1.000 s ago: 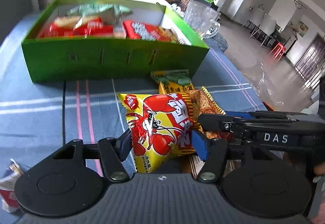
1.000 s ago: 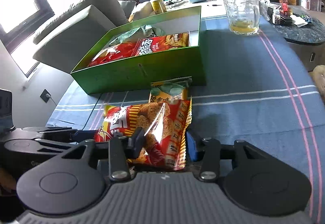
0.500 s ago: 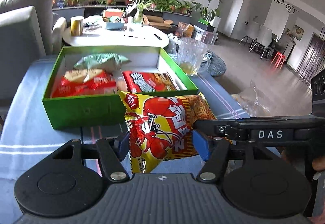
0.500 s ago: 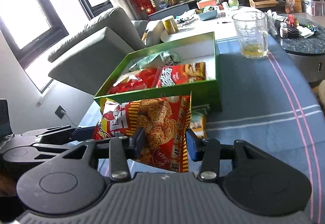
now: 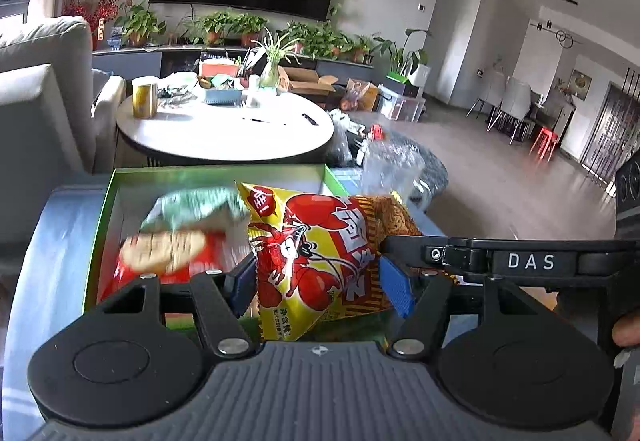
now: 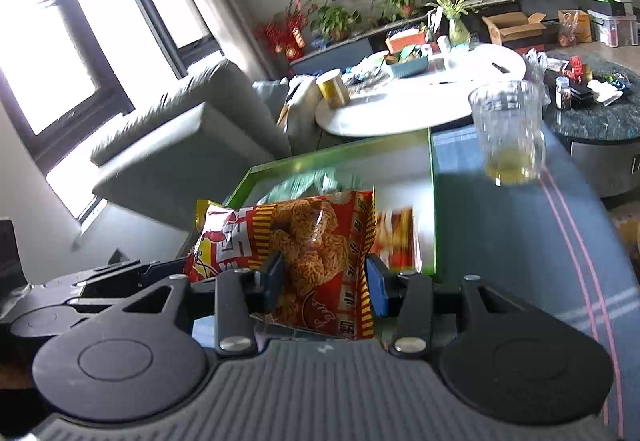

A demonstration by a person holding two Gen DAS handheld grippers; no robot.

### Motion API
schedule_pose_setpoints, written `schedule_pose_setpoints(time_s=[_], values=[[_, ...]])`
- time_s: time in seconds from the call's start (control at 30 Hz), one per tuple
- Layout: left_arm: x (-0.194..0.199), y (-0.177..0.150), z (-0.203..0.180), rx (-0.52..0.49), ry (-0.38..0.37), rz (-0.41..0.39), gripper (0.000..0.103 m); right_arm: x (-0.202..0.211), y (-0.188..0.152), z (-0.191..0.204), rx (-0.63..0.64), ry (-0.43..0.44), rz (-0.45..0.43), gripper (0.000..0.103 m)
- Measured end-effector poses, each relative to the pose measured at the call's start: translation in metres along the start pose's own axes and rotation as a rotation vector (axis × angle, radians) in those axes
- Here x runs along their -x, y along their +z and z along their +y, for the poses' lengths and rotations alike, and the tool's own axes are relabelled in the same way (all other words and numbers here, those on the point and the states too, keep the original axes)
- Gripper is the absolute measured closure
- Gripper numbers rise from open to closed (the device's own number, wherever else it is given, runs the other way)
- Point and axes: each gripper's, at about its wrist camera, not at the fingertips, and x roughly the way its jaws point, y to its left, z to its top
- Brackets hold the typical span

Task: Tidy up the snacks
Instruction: 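Carry both bags into the green box and open both grippers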

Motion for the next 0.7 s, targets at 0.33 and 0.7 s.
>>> schedule_pose_setpoints(time_s=[0.33, 0.7], values=[[-0.064, 0.033, 0.016, -0.034, 0.032, -0.016, 0.043, -0.047, 0.030, -0.033, -0.098, -0.018, -0.056, 0.062], [-0.102, 0.024, 0.042, -0.062, 0.161, 0.004, 0.036, -0.080, 0.029, -0.043, -0.011, -0.130, -0.074, 0.051]])
